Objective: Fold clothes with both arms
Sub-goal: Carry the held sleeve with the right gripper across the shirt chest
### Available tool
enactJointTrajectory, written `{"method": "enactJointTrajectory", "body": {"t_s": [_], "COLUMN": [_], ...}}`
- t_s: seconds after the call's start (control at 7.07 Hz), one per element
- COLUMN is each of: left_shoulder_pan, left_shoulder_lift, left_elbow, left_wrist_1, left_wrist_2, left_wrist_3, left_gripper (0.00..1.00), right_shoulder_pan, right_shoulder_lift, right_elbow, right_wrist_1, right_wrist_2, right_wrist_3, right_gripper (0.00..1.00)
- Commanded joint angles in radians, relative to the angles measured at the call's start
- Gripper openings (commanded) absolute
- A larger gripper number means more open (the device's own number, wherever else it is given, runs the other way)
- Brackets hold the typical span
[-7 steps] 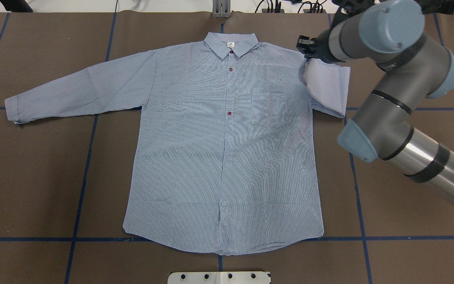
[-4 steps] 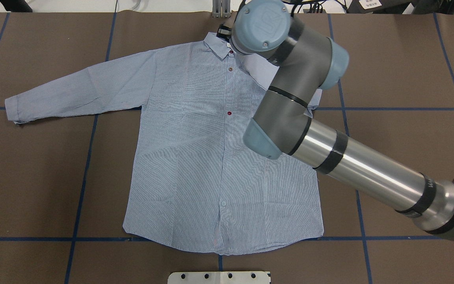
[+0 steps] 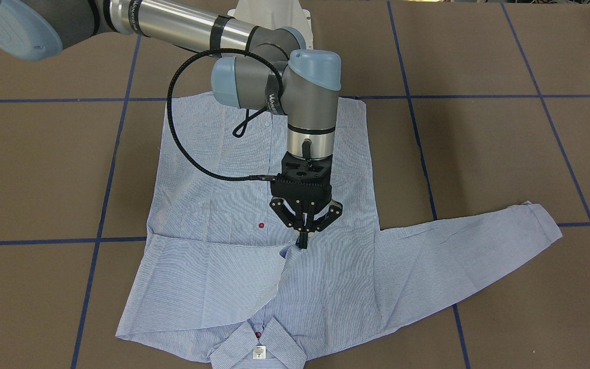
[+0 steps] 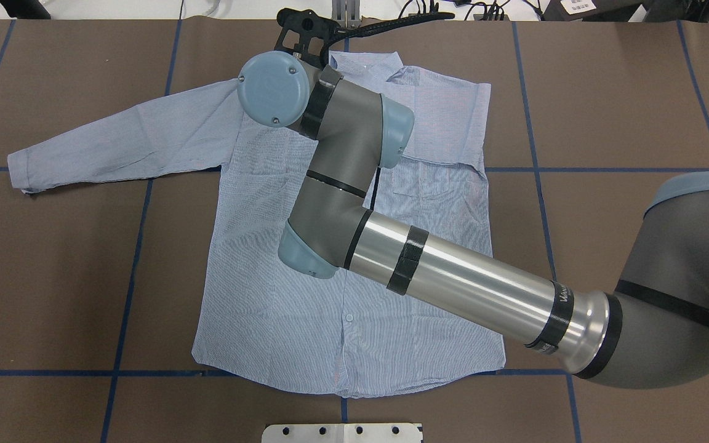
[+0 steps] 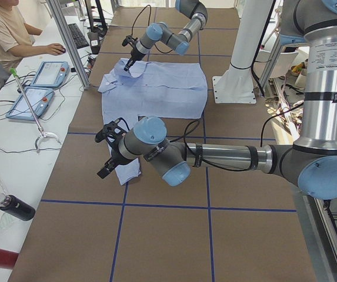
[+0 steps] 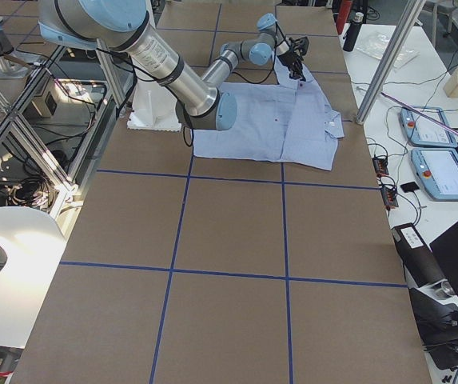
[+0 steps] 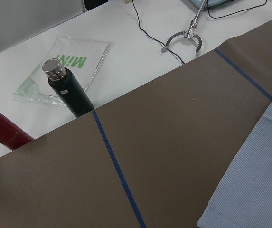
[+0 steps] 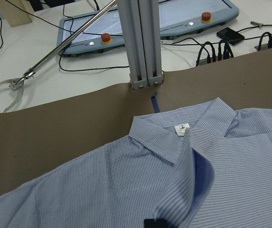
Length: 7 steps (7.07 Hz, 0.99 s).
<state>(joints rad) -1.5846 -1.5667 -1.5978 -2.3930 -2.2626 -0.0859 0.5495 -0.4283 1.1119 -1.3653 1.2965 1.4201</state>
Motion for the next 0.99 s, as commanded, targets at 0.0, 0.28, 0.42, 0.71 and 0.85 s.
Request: {"method": "enactJointTrajectory", "body": {"t_s": [0.0,0.28,0.42,0.71,0.85], "left_shoulder_pan": [0.000,0.000,0.000,0.000,0.000], "left_shoulder_lift": [-0.001,-0.001,0.001,0.001,0.001], "left_elbow": [0.007,0.009,0.010,0.010,0.013], "left_wrist_1": [0.000,0.000,-0.002,0.000,0.000], "left_wrist_2": [0.000,0.000,0.000,0.000,0.000], "left_wrist_3": [0.000,0.000,0.000,0.000,0.000], "left_gripper": [1.00,1.00,1.00,1.00,1.00], "right_shoulder_pan": [-0.043,-0.080,-0.083,-0.095,-0.091], "right_shoulder_lift": [0.101,0.128,0.205,0.255,0.279], "right_elbow": [-0.183,-0.234,-0.339,-0.357,-0.357], "right_wrist_1": [0.000,0.000,0.000,-0.007,-0.012], "right_wrist_2": [-0.043,-0.068,-0.068,-0.071,-0.068], "right_wrist_3": [-0.032,-0.038,-0.032,-0.033,-0.058], "right_gripper": [0.00,0.00,0.09,0.93,0.96]}}
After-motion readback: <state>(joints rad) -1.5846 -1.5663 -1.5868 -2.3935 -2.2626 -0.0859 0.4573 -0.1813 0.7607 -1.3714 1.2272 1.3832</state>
